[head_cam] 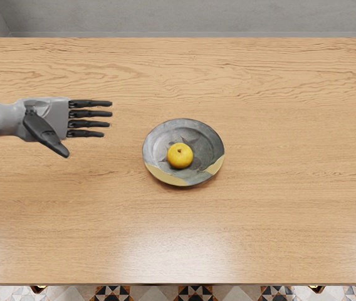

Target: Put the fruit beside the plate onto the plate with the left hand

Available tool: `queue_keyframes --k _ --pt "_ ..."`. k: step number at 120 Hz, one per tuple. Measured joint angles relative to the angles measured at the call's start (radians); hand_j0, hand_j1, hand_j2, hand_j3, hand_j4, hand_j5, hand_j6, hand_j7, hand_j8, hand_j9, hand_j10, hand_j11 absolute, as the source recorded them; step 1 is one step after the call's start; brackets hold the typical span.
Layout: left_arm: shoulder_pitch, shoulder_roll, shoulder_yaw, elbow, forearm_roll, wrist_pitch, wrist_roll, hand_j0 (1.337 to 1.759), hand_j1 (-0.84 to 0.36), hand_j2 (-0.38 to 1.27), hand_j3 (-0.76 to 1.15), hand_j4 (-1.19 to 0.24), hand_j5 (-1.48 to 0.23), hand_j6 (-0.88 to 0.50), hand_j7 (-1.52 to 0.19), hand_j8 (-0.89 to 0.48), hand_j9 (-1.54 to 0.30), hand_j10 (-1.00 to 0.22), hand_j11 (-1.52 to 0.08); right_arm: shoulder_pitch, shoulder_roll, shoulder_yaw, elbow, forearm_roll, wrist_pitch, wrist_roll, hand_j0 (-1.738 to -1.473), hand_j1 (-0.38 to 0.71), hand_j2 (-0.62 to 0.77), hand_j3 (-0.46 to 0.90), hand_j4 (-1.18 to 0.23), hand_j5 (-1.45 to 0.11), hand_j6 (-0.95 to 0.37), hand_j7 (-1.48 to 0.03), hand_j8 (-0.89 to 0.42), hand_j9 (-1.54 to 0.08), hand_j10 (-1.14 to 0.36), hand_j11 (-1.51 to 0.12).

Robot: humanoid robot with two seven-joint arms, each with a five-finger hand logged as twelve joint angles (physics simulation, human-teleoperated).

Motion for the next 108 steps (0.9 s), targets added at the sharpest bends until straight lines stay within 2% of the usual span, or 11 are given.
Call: queue_keyframes --k 36,66,108 --pt "0.035 0.143 0.002 0.000 -0.034 0.000 0.000 1.658 0.34 0.00 0.00 -0.01 -0.01 -0.01 -0.01 -0.01 -0.01 -0.01 -0.01 0.000 0.000 0.001 0.000 0.000 0.000 0.000 -1.658 -0.32 0.00 0.00 -0.02 -0.03 -0.02 -0.03 -0.02 -0.03 -0.02 -0.03" --pt "0.035 0.169 0.003 0.059 -0.033 -0.001 0.000 1.658 0.34 0.00 0.00 -0.01 -0.01 -0.01 -0.01 -0.01 -0.01 -0.01 -0.01 0.000 0.000 0.001 0.000 0.000 0.000 0.000 -1.658 -0.32 0.00 0.00 -0.02 -0.03 -0.02 -0.03 -0.02 -0.03 -0.02 -0.03" --pt "0.035 0.169 0.003 0.072 -0.036 -0.001 0.000 1.658 0.34 0.00 0.00 -0.01 -0.01 -0.01 -0.01 -0.01 -0.01 -0.01 -0.01 0.000 0.000 0.001 0.000 0.000 0.000 0.001 -1.658 -0.32 0.00 0.00 -0.02 -0.03 -0.02 -0.03 -0.02 -0.03 -0.02 -0.03"
